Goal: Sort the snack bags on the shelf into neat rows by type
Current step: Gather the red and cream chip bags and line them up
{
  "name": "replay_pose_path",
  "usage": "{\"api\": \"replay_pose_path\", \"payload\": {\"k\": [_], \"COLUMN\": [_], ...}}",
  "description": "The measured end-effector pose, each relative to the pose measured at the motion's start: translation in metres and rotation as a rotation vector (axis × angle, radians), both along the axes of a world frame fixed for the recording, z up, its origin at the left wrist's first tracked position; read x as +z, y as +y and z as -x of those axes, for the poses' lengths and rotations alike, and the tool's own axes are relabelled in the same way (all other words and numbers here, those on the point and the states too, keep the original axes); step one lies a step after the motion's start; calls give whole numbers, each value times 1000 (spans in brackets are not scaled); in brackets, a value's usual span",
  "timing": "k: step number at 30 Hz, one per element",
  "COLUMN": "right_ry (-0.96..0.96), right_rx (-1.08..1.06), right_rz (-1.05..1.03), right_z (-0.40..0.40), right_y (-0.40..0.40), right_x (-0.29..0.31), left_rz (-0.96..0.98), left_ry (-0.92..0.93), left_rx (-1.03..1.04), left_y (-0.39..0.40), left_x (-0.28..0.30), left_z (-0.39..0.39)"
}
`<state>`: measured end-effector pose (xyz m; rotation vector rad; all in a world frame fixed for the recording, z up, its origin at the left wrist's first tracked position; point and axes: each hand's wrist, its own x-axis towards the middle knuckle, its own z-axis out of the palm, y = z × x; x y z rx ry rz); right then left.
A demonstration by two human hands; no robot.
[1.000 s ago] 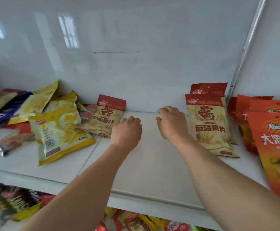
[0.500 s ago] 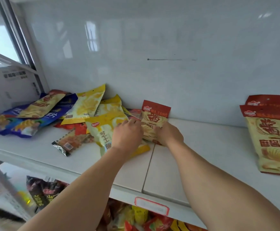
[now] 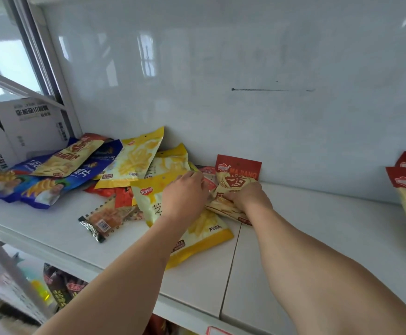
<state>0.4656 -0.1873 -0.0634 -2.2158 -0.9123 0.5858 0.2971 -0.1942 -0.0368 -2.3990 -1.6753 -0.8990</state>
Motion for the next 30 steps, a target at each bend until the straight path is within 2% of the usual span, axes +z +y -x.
{"api": "replay_pose_path", "payload": {"k": [10,22,27,30], "right_ry": [284,382,536,595], "right_rx": [135,252,320,315], "right_rz": [-485,-637,-589,-553], "right_z": [4,51,88,115], "right_y": [23,39,52,65], "right_x": [13,57,68,76], "left_rz": [63,47,63,49], "left_ry": [-80,-257,-366,-356], "left_rx": [60,125,166,153], "left_y": [13,39,67,91], "left_x": [11,33,41,38], "left_z": [14,76,118,149]}}
